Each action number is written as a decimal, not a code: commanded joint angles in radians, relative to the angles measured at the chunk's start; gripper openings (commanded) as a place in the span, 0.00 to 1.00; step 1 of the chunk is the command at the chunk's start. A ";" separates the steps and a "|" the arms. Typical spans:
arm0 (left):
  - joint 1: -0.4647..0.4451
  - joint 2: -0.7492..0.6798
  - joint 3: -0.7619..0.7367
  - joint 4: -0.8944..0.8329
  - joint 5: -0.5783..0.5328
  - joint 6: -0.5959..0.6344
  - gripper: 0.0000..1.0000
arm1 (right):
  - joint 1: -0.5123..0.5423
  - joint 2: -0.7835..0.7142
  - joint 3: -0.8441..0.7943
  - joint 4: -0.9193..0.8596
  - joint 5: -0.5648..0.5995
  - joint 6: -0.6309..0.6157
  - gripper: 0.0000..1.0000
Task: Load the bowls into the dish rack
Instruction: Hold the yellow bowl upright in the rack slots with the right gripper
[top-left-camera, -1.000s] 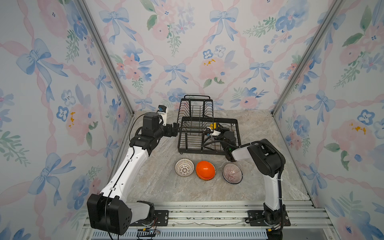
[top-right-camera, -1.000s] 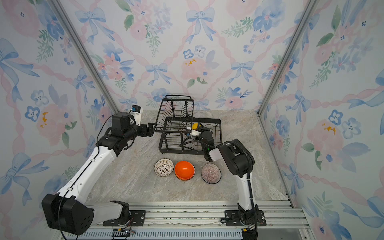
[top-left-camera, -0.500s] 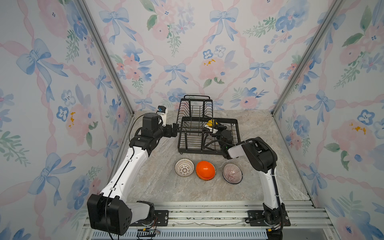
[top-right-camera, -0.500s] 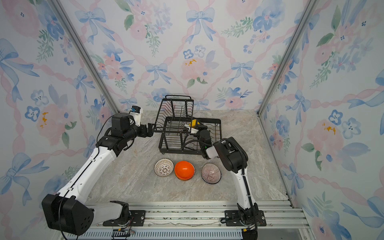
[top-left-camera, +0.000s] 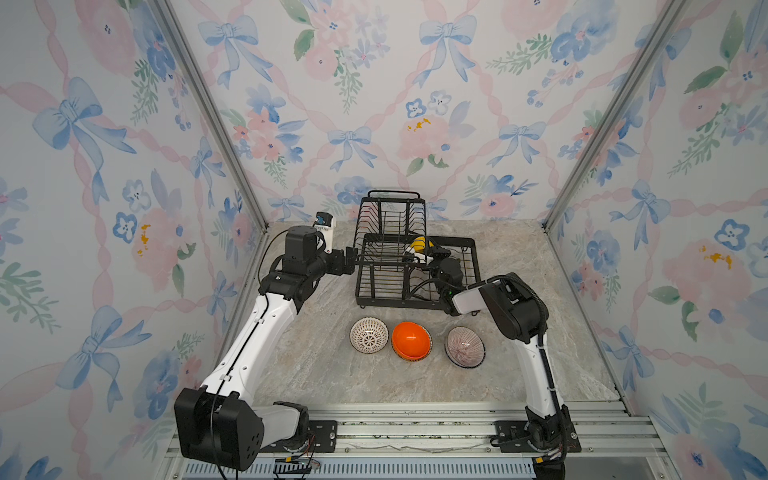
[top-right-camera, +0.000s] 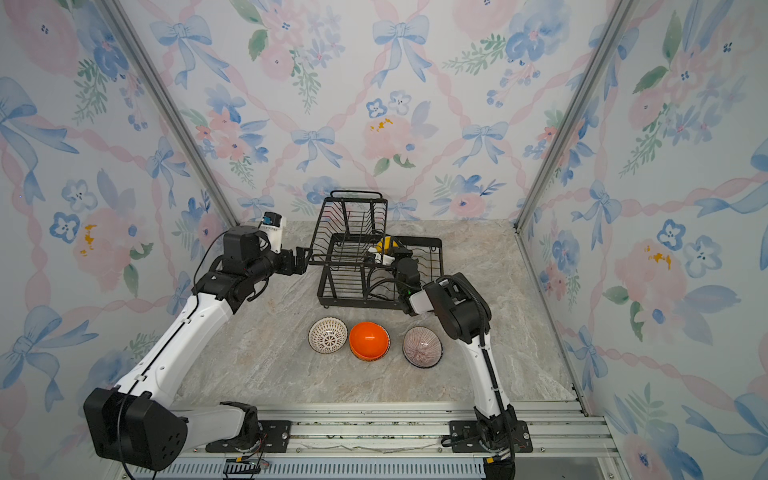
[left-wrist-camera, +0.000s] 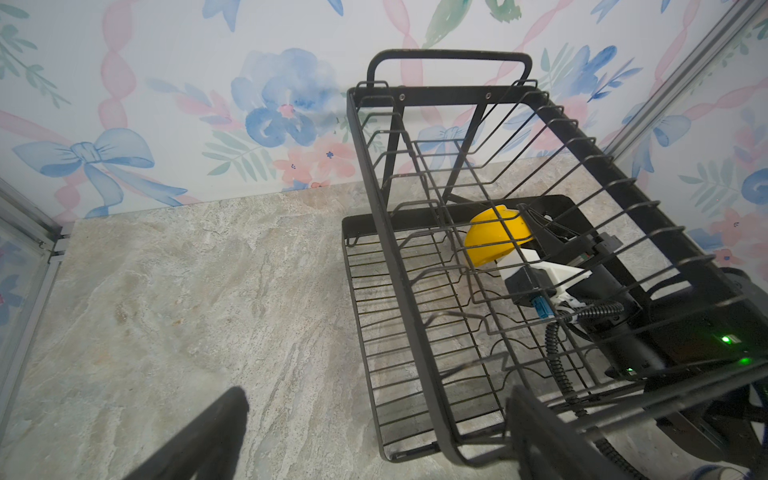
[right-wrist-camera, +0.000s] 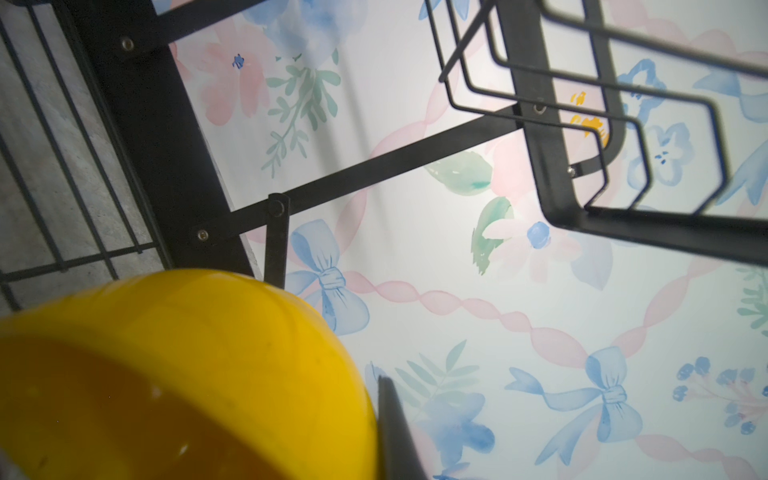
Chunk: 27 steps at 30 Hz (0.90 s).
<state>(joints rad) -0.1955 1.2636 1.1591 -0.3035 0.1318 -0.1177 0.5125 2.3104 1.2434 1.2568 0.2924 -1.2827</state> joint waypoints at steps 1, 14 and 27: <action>-0.002 -0.001 -0.014 -0.006 0.029 -0.014 0.98 | 0.017 0.015 0.039 0.027 -0.001 0.034 0.00; -0.003 -0.020 -0.035 -0.006 0.017 -0.014 0.98 | 0.023 0.024 0.056 -0.069 -0.021 0.054 0.00; -0.002 -0.029 -0.041 -0.007 0.013 -0.016 0.98 | 0.034 0.038 0.085 -0.173 0.020 0.053 0.00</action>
<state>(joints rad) -0.1959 1.2556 1.1351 -0.3008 0.1314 -0.1181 0.5251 2.3165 1.3029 1.1297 0.2790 -1.2568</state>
